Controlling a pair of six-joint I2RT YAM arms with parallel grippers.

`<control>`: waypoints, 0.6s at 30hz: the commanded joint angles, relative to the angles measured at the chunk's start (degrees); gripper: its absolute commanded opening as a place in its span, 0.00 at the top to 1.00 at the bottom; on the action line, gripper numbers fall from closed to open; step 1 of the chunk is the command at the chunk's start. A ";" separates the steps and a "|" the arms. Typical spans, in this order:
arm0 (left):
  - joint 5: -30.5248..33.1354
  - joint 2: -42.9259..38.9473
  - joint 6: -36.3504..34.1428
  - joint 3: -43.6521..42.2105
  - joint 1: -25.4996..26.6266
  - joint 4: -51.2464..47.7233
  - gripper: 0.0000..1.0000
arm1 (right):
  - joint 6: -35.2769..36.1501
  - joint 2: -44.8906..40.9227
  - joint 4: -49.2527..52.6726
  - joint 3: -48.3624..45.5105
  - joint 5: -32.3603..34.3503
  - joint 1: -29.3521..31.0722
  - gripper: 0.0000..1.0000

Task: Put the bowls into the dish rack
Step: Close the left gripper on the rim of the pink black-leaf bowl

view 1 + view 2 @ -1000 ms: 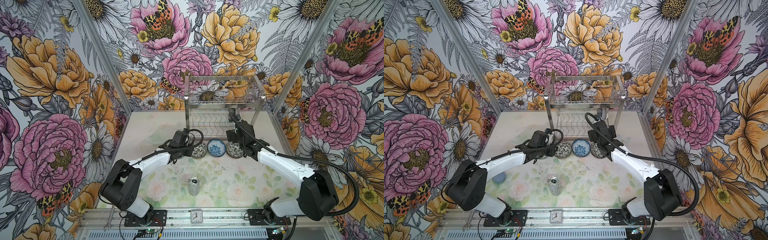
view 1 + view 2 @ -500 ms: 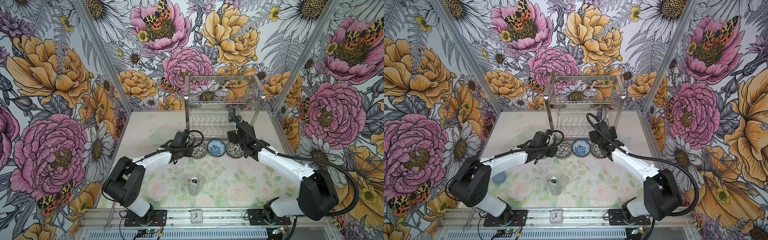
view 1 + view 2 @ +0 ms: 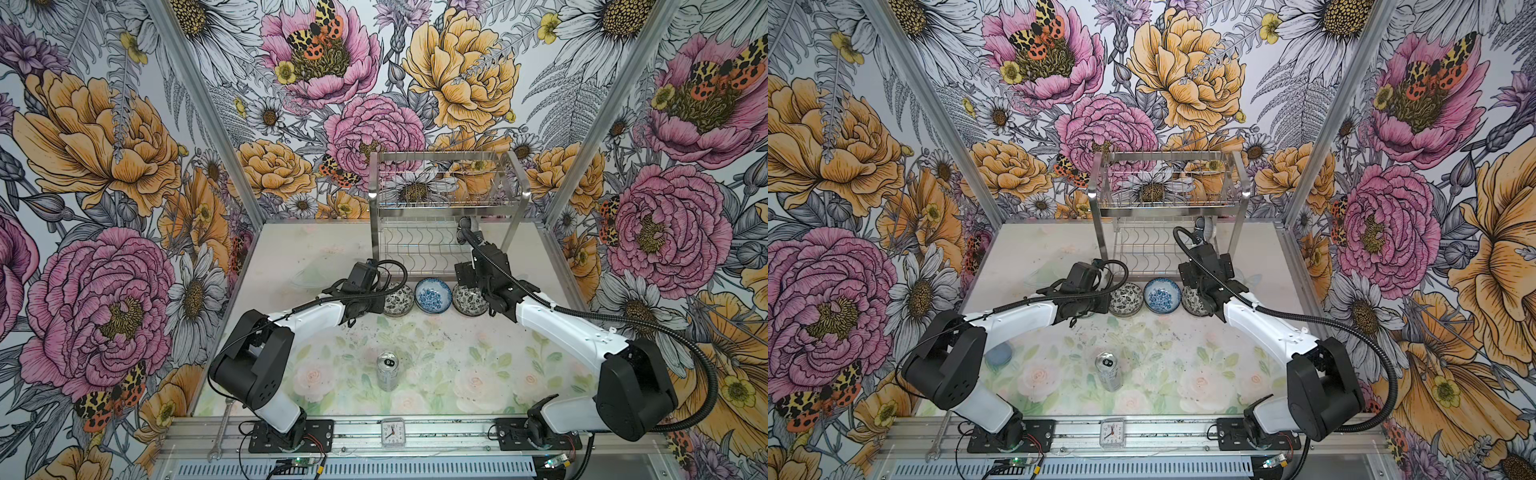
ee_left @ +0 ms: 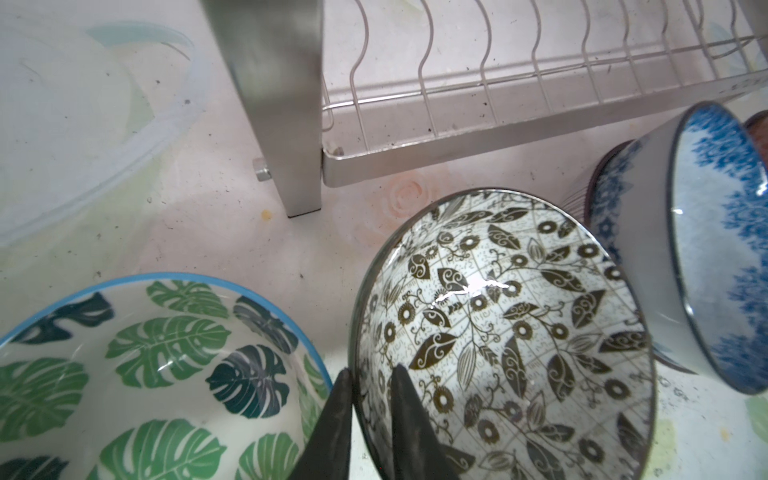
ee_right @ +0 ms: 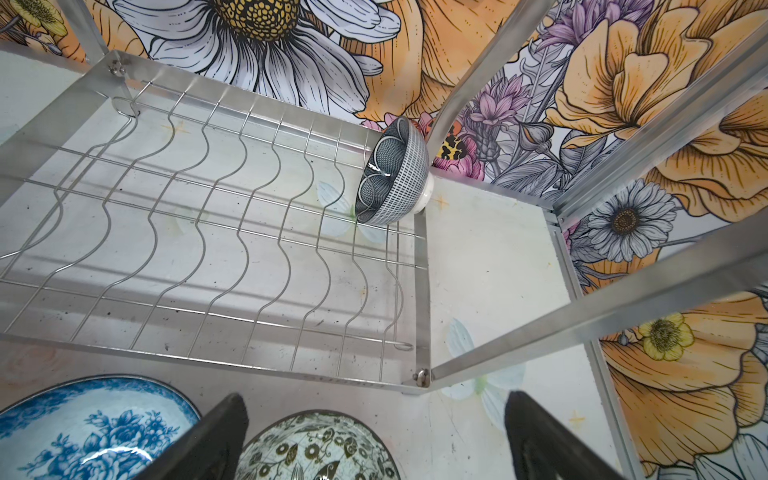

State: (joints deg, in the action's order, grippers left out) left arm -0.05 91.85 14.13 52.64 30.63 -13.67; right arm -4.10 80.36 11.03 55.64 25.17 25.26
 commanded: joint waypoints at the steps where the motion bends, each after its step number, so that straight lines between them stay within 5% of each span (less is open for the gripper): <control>1: -0.02 1.09 0.90 2.04 0.37 0.40 0.83 | -0.83 -0.99 -0.04 -0.34 -0.56 -0.40 0.02; 18: 2.38 -2.66 1.07 2.20 0.22 -0.90 1.00 | -0.76 -0.11 -0.04 0.11 -1.21 -0.51 0.02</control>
State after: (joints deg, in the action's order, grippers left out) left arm 0.89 91.44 15.27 54.02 30.59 -13.67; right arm -4.10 80.36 11.05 55.64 24.64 25.04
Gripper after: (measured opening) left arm 0.071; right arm 0.980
